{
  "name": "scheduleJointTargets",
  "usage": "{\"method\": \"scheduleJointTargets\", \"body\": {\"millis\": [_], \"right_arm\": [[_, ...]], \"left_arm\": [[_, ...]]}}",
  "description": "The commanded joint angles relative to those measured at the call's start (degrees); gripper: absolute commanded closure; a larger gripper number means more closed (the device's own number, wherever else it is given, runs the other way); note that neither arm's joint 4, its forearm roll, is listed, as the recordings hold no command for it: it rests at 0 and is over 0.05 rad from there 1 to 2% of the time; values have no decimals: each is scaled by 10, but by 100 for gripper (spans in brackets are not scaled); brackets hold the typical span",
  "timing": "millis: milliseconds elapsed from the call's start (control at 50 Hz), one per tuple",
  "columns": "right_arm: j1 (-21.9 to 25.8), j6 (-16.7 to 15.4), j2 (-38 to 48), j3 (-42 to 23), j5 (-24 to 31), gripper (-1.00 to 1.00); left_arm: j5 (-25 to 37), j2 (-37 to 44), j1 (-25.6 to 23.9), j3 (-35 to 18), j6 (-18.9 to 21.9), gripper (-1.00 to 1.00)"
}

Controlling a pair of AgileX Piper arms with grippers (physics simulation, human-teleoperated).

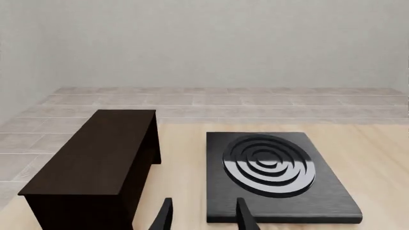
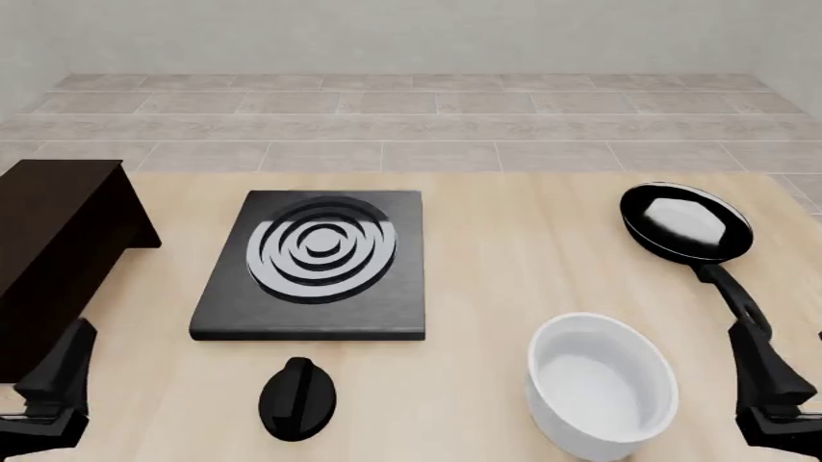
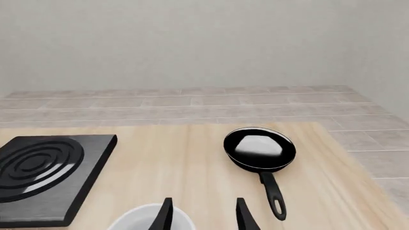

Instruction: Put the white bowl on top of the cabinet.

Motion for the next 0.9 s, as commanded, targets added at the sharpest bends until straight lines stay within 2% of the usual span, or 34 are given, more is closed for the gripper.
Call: {"method": "scheduleJointTargets", "body": {"millis": [20, 60, 100, 200, 320, 520, 540, 600, 780, 880, 900], "right_arm": [[13, -25, -27, 30, -28, -100], [13, -12, -30, 29, -29, -100], [17, -13, -30, 28, -30, -100], [17, -13, -31, 27, -29, -100], [21, -13, -31, 28, -34, -100], [25, -20, -32, 25, -34, -100], [24, -20, -32, 25, -34, -100], [24, -19, -32, 27, -35, -100], [23, -18, -32, 28, -37, -100], [22, -17, -32, 26, -37, -100], [22, -17, -32, 25, -36, -100]], "left_arm": [[-17, -31, 0, 23, 4, -100], [-23, -33, -17, 9, 51, -100], [-14, -33, -16, 0, 54, -100], [6, -33, -23, -15, 37, -100], [78, -33, -35, -83, -10, -100], [156, -33, -70, -182, -12, -100], [173, -33, -83, -201, -12, -100], [201, -32, -127, -215, -12, -100], [147, 75, -230, -207, 25, -100], [102, 166, -311, -212, 73, -100], [94, 182, -320, -210, 94, -100]]}}
